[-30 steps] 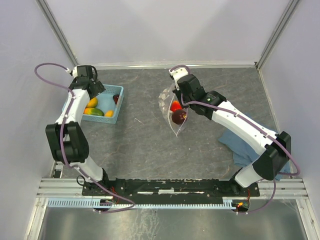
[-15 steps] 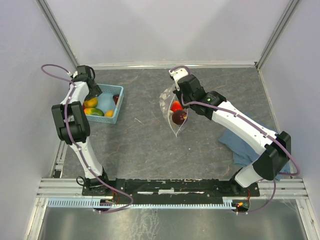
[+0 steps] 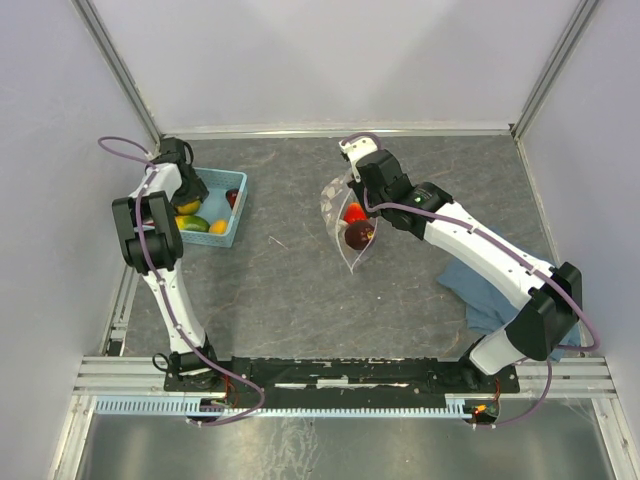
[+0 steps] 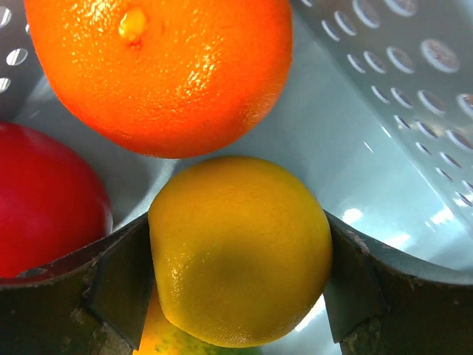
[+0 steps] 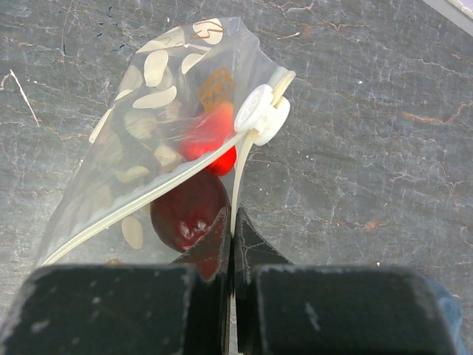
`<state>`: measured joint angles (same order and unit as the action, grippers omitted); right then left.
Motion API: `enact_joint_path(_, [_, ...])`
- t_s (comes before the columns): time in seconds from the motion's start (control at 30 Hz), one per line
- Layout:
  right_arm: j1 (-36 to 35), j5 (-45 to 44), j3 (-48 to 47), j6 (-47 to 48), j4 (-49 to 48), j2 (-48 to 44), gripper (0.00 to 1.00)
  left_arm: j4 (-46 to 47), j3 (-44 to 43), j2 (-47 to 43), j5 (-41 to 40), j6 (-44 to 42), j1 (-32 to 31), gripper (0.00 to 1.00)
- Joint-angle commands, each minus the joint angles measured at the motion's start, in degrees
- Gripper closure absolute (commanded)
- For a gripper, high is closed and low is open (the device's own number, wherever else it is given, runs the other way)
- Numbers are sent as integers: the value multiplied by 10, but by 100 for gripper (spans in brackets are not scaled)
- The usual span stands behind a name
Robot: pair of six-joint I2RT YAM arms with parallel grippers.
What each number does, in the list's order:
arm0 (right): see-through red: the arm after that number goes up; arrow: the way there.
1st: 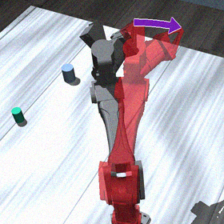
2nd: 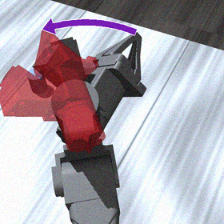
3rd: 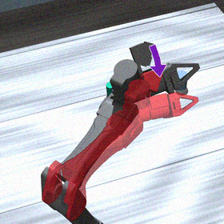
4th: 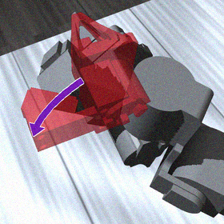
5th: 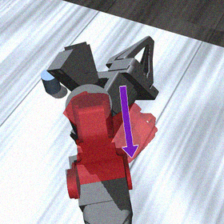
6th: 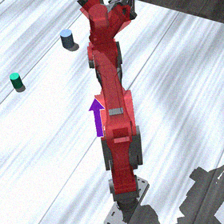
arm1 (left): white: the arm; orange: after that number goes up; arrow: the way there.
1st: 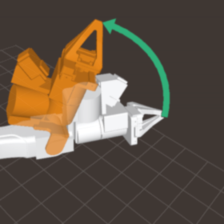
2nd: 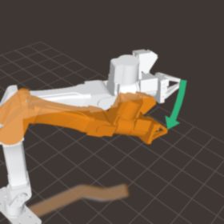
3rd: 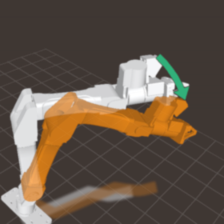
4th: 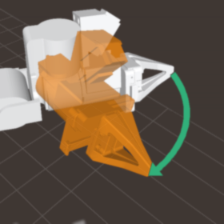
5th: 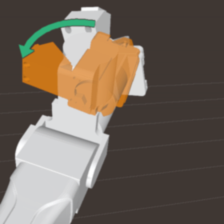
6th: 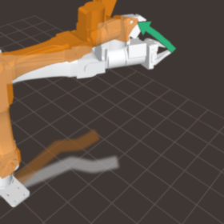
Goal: Place the food in the zip-top bag and seal the zipper
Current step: Pick up the fake fruit from the bin.
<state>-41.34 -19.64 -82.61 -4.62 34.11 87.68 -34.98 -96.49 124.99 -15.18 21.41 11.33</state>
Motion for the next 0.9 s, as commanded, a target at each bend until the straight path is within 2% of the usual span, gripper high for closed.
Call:
enact_joint_path(0.0, [2,-8,-1,3,-25,-20,98,-1,-27,-3,31,-32,2,18])
enact_joint_path(0.3, [4,-5,-2,3,-23,-22,98,0,-16,-47,71,-30,-6,38])
enact_joint_path(0.57, [4,5,-6,-3,-17,-26,98,1,11,-137,92,-20,-37,42])
enact_joint_path(0.87, [4,3,-10,-20,-1,-37,99,7,60,-241,124,16,-117,43])
